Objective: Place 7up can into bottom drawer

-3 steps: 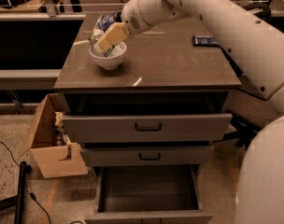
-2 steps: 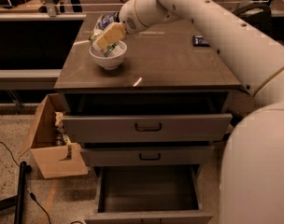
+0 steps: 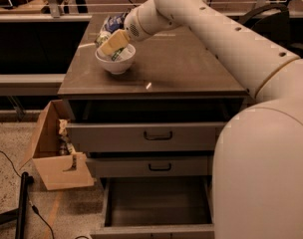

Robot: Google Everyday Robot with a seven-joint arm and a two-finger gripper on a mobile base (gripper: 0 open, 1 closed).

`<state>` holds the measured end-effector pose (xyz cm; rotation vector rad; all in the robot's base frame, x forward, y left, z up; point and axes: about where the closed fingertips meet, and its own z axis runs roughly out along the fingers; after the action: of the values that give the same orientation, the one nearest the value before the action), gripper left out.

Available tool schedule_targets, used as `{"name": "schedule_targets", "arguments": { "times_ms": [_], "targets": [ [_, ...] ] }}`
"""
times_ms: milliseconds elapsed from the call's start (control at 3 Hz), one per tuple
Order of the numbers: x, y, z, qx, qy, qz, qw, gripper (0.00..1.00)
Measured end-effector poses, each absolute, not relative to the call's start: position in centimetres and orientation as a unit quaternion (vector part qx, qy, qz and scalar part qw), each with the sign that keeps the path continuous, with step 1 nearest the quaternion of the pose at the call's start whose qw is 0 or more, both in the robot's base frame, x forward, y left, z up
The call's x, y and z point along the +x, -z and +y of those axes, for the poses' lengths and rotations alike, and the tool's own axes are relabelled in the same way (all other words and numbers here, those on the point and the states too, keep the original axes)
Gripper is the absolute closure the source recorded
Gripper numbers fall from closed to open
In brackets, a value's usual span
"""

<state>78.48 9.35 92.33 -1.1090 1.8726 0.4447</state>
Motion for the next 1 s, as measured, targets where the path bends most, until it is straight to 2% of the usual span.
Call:
{"name": "schedule_targets", "arguments": {
  "times_ms": [333,1000],
  "targets": [
    [78.97,-90.82,9.82,-0.435,-0.174,0.772,0.43,0.17],
    [78.52,-90.28,10.01,-0.441,-0.169,0.775,0.42,0.62]
  ]
}}
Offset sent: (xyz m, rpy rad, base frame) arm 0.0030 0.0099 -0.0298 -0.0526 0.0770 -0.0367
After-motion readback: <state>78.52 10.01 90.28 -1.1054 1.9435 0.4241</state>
